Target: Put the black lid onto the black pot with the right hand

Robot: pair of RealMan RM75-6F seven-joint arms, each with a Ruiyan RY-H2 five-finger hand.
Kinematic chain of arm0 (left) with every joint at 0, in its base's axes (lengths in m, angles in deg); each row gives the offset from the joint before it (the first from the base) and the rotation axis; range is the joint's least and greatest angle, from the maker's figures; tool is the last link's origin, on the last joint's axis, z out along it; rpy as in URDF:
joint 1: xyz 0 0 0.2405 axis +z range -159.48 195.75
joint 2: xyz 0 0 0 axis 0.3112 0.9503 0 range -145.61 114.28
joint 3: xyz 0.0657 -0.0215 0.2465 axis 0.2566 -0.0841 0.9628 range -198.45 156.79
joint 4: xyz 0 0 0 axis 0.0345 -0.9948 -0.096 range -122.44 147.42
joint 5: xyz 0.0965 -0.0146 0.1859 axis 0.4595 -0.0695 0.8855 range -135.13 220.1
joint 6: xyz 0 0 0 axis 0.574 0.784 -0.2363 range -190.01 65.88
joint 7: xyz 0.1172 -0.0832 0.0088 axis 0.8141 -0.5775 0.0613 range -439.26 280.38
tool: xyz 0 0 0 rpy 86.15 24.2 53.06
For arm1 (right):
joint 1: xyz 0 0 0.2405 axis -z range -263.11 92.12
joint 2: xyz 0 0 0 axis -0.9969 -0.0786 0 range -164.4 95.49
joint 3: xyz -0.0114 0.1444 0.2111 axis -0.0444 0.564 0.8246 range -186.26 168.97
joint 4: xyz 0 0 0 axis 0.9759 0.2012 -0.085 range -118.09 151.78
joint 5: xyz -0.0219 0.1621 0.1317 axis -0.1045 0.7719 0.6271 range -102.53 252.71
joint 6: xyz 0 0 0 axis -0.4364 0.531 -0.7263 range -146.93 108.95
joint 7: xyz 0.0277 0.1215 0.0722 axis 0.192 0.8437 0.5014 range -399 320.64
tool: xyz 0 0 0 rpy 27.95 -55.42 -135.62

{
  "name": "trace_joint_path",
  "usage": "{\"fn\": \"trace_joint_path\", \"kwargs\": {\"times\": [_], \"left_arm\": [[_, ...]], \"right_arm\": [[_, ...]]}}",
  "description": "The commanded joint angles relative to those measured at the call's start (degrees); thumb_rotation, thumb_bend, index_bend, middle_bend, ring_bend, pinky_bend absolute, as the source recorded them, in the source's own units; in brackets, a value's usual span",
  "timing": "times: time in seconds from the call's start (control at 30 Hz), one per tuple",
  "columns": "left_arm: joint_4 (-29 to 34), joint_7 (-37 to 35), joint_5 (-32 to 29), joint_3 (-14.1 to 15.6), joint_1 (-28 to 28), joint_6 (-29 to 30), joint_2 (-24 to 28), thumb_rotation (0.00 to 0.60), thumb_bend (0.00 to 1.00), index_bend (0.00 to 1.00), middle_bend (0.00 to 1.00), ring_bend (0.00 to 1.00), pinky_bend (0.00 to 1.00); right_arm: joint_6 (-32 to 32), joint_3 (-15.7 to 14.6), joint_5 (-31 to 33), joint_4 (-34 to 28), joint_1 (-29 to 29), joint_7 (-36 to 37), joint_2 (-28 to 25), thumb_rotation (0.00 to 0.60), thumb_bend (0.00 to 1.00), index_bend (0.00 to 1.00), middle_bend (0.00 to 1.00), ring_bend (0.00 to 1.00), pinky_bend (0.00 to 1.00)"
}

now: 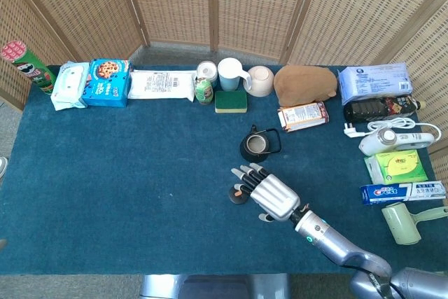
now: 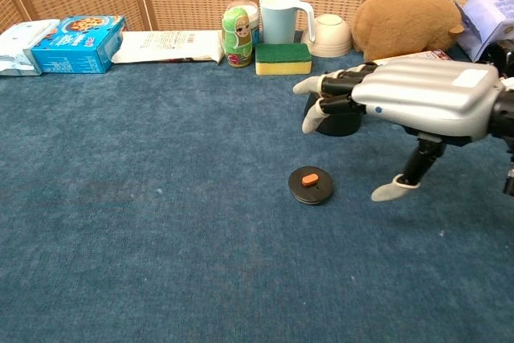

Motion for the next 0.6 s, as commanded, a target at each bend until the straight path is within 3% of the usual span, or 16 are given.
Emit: {"fn": "trace_joint_path", "kwargs": {"times": [0.03, 0.23, 0.6], "left_arm": [[-0.04, -0.22, -0.10, -0.03, -0.04, -0.09, 0.09, 0.600, 0.13, 0.00, 0.00, 0.00, 0.06], [-0.17, -1.13, -0.41, -0.14, -0.15, -0.31, 0.30, 0.600, 0.13, 0.00, 0.00, 0.00, 0.06], [-0.41, -1.15, 0.14, 0.02, 0.18, 0.27, 0.18, 0.600, 0.13, 0.00, 0.00, 0.00, 0.06]], "right_arm": [[2.03, 0.85, 3.28, 1.56, -1.60, -1.50, 1.64, 0.541, 0.19, 0.22, 0.00, 0.07, 0.00], [3.52, 2.26, 7.27, 4.95, -4.26, -5.09, 4.82, 0.543, 0.21, 0.24, 0.00, 0.07, 0.01], [5.39, 1.65, 12.65, 7.61, -7.40, -11.88, 7.43, 0.543, 0.21, 0.24, 0.00, 0.07, 0.03]]}}
